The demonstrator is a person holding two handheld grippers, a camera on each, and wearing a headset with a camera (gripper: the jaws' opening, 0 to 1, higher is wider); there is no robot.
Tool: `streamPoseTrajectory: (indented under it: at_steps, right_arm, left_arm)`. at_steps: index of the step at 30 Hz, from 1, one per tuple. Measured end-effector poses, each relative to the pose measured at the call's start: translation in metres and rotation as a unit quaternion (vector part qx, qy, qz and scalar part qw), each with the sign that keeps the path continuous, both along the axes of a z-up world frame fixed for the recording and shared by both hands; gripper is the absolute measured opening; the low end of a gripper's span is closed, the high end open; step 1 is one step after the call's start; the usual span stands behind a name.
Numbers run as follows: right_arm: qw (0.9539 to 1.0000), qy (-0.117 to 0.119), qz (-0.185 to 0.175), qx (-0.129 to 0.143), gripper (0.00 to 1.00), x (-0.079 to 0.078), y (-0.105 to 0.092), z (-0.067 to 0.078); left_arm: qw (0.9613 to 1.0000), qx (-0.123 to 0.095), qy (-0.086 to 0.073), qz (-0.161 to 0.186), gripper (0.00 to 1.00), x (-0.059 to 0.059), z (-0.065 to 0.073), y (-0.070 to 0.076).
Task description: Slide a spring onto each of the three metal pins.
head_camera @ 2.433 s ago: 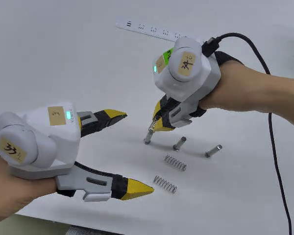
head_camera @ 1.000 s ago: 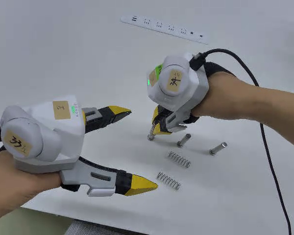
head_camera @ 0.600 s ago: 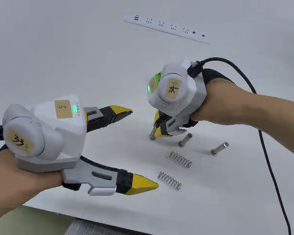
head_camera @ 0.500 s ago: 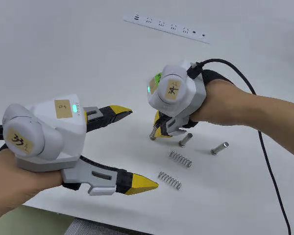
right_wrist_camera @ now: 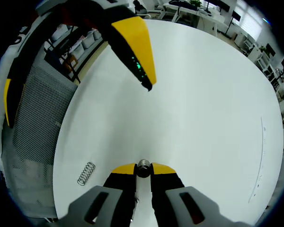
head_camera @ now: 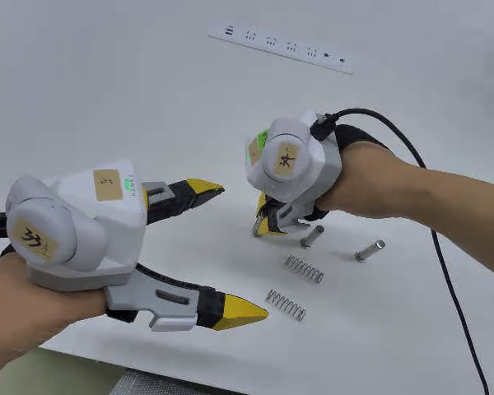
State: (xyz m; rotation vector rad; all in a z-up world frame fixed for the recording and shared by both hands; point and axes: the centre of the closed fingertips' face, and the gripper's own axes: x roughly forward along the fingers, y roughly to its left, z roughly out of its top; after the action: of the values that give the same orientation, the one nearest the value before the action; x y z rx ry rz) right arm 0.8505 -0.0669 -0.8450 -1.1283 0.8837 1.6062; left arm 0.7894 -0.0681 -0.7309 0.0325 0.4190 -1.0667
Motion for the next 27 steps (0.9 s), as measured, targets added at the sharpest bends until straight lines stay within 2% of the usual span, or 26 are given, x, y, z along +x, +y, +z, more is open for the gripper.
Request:
streamPoseTrajectory:
  at_steps: [12, 27]
  right_arm:
    - [1.0, -0.002, 0.005, 0.001, 0.13, -0.0009, 0.0029, -0.0005]
    - [1.0, 0.0, 0.0, 0.008, 0.19, -0.0016, 0.0052, 0.0021]
  left_arm:
    - [1.0, 0.001, 0.001, 0.001, 0.9, -0.0018, 0.0004, 0.0018]
    - [1.0, 0.004, -0.001, -0.002, 0.9, -0.0036, 0.0021, 0.0]
